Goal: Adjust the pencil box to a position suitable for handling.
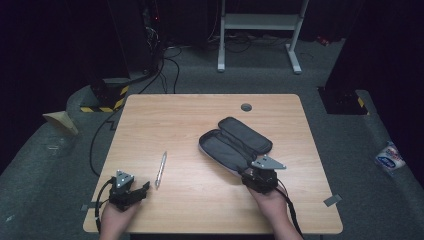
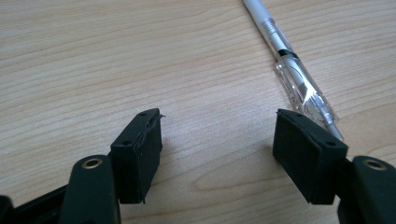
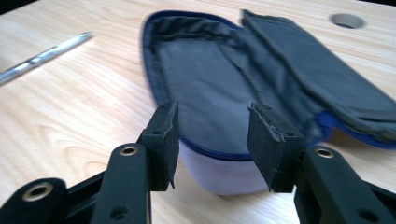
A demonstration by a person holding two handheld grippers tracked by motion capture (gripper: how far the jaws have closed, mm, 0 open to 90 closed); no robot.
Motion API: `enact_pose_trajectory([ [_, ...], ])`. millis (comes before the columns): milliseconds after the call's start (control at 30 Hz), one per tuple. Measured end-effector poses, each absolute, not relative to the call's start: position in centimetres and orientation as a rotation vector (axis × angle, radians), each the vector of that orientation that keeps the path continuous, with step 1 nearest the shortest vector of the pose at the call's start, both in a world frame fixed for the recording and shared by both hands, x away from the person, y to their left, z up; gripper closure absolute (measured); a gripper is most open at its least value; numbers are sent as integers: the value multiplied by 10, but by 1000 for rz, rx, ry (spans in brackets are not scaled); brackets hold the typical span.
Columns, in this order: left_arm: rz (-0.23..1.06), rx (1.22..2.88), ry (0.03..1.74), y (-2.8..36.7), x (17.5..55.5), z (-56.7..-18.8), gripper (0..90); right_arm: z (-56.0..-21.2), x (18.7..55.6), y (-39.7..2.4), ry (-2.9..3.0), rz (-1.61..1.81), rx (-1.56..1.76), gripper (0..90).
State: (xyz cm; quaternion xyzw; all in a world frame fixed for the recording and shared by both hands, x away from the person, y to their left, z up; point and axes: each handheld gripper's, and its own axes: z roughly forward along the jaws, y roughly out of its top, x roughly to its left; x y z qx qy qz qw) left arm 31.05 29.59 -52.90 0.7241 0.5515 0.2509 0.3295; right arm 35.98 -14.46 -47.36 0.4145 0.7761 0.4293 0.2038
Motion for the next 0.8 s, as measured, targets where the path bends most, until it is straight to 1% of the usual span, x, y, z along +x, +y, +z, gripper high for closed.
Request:
enact_pose_trajectory([
  [100,656,1893,1444,296,310,-529,329,-474,358,-137,2190,1230,1109,563],
  [233,658,1892,1447,296,310,-529,329,-471,364,-125,2212,1248,1070,598],
  [367,662,1890,1448,296,310,-529,329,-477,368,-113,2239,1221,1075,635],
  [500,661,1890,1447,296,310,-529,329,-485,369,-108,2258,1180,1078,724],
  [667,659,1890,1448,296,310,-529,327,-486,364,-109,2271,1159,1059,821],
  [800,655,1890,1447,295,310,-529,323,-486,358,-113,2282,1145,1026,844],
])
